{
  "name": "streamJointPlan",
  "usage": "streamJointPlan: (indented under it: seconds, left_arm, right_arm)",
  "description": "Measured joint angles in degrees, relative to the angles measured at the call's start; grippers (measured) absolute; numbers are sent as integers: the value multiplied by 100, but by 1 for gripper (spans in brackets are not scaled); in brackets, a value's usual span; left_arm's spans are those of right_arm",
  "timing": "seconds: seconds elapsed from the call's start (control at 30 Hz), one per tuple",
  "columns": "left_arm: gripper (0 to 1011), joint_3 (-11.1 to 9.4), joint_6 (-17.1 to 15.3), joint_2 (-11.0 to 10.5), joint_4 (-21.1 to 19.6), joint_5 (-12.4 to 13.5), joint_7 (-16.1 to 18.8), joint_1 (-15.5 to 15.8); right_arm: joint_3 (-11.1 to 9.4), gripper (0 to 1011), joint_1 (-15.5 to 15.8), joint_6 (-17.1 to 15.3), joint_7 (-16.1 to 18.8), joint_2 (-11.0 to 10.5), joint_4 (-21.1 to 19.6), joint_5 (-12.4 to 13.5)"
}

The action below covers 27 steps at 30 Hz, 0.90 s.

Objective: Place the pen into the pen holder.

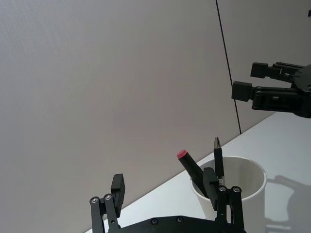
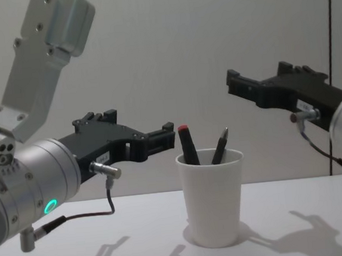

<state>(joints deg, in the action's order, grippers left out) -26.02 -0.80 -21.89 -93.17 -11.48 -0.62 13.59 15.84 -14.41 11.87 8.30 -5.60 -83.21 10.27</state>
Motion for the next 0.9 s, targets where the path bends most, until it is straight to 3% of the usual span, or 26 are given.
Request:
streamJointPlan:
  seconds: [0.17,0.9]
  left_arm:
    - [1001,0,0,0,0,0,0,0]
    - [1001,0,1,0,0,0,-1,0]
  right_arm:
    - [-34,1001,172,-150,-51,-154,-206,71]
    - [-257,1001,1327,-1206,-393,-1197,-1572,542]
